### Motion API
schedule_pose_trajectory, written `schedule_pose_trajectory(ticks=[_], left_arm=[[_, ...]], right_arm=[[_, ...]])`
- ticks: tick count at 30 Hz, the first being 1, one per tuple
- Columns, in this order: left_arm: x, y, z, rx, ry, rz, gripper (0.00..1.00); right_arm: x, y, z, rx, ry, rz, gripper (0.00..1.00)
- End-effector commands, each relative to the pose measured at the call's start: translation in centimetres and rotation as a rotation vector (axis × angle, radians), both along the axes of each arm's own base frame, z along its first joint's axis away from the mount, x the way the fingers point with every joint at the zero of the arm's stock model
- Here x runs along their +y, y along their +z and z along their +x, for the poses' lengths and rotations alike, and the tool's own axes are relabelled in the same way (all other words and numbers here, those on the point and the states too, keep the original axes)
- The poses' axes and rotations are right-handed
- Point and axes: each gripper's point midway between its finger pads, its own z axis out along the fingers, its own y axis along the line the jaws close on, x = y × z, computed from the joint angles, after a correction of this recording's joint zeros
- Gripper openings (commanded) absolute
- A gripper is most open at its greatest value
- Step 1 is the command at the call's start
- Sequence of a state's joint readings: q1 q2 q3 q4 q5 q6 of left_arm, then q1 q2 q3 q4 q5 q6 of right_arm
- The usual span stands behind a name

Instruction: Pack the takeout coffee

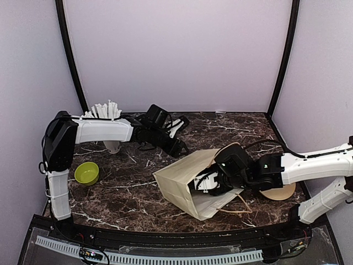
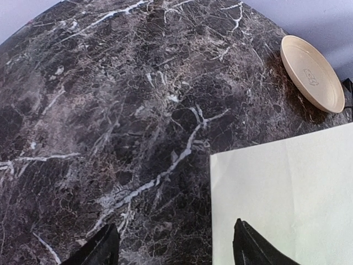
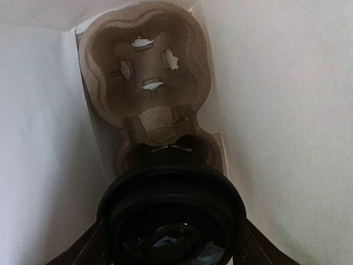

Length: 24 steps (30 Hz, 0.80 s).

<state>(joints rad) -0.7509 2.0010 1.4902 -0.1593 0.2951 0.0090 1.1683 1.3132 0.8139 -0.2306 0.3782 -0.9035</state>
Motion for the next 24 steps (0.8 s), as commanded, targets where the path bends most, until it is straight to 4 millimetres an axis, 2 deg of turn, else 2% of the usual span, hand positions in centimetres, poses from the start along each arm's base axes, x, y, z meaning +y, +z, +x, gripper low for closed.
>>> schedule_pose_trajectory(ticks=[1, 6, 11, 15, 19, 24], left_arm=[[-0.9, 0.1, -1.1, 0.037, -0.079, -0.016, 0.73], [-1.2, -0.6, -1.8, 0.069, -0.117, -0.018, 0.73], [-0.8, -1.0, -1.5, 0.09, -0.131, -0.025, 0.72], [-1.5, -0.2, -2.1, 0.109, -0.199, -0.092, 0.71], [-3.1, 1.3, -3.8, 0.167, -0.321, -0.195, 0.69], [-4.1, 2.4, -5.5, 0.235, -0.421, -0.293, 0.65]], right_arm=[[1.6, 2.5, 1.1, -0.035, -0.019, 0.078, 0.46], [1.9, 2.4, 1.7, -0.075, -0.021, 0.071, 0.46], [2.3, 2.5, 1.8, -0.071, -0.022, 0.077, 0.45], [2.3, 3.6, 1.7, -0.057, -0.027, 0.077, 0.46], [2.2, 3.8, 1.2, -0.021, -0.021, 0.057, 0.46], [2.1, 3.6, 0.5, 0.022, -0.008, 0.028, 0.47]])
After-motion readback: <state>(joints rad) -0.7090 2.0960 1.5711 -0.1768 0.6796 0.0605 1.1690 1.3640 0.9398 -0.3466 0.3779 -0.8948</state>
